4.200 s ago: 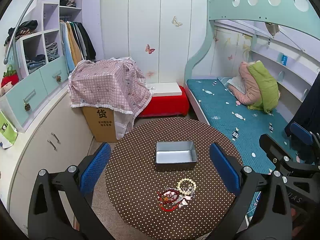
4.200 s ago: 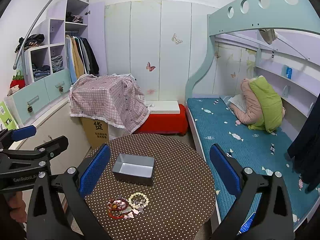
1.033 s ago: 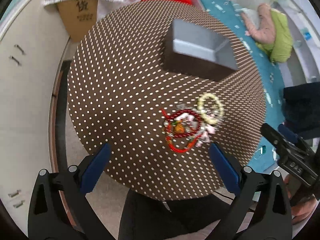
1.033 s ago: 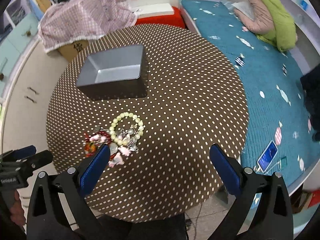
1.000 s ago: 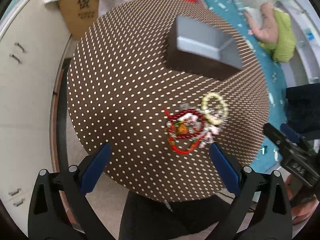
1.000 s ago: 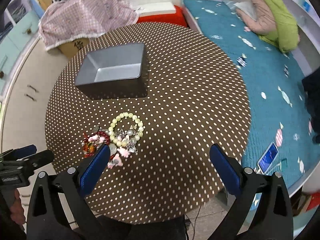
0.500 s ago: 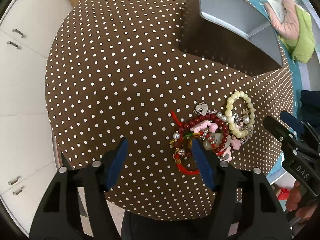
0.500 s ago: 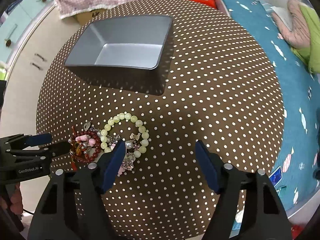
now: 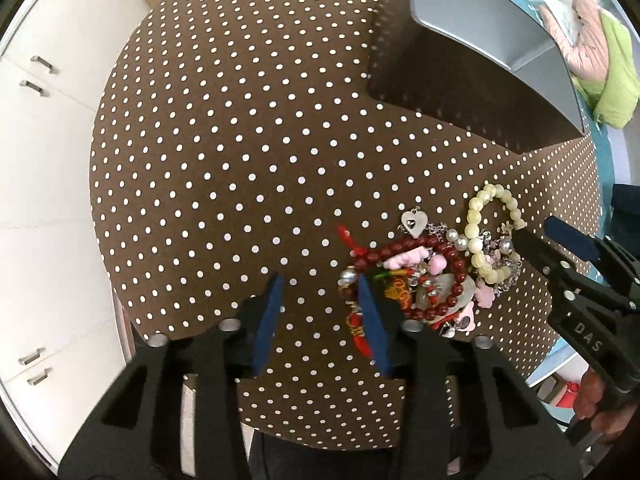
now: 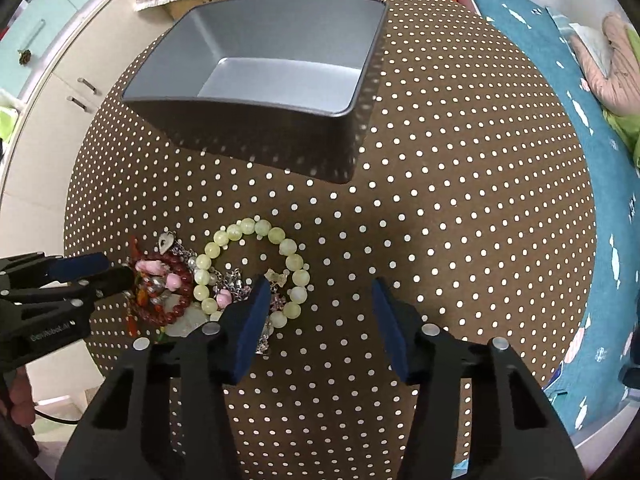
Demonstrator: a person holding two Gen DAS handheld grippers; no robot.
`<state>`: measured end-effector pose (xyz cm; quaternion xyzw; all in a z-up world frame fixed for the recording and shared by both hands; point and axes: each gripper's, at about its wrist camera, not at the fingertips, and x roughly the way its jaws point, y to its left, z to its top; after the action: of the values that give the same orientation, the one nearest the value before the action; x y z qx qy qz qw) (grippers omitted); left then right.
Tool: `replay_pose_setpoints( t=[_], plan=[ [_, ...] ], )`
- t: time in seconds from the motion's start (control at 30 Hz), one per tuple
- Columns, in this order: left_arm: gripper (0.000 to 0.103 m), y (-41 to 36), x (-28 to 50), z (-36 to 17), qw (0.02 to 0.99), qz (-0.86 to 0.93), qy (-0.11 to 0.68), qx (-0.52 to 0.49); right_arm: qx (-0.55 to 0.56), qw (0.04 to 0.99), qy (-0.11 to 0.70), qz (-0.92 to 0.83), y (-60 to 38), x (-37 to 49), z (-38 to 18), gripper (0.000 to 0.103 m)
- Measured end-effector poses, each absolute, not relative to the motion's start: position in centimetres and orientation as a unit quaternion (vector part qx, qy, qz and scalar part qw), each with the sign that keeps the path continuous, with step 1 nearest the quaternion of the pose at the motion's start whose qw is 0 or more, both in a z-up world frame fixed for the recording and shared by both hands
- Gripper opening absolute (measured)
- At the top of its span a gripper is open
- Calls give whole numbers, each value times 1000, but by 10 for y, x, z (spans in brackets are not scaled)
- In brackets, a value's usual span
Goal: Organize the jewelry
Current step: 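Grasp the cream bead bracelet with the right tool while the left tool grasps the dark red bead bracelet, then carry both bracelets into the silver tray and open both tools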
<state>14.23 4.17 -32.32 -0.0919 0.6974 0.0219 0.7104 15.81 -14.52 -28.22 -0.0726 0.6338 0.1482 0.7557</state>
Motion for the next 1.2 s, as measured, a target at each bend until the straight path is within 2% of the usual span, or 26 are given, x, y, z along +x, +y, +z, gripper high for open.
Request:
replay_pose_setpoints(
  t=[0.03,0.1,0.2,0.27,0.33,0.4,0.67,1.2],
  plan=[
    [27,42,142,-320,710,22,698,-90,-77,755,634,147,-144,159,-284,49],
    [11,40,142,-321,709,15,699,-98,-80,755,634,147,-144,159,-289,49],
    [8,41,140,-318,708,15,698,-101,-85,760,627,150,-142,158,-296,46],
    [8,42,138,-317,709,14,696,-112,-93,766,620,144,-144,158,-298,33],
    [8,46,135,-314,710,13,692,-127,-109,771,612,137,-143,157,-299,16],
    [8,52,134,-310,713,13,686,-144,-101,772,612,140,-149,160,-303,8],
    [8,68,133,-280,730,-1,659,-183,-23,768,623,146,-176,173,-305,8],
    [8,64,142,-217,775,-47,600,-195,30,804,570,164,-194,173,-228,8]
  ],
)
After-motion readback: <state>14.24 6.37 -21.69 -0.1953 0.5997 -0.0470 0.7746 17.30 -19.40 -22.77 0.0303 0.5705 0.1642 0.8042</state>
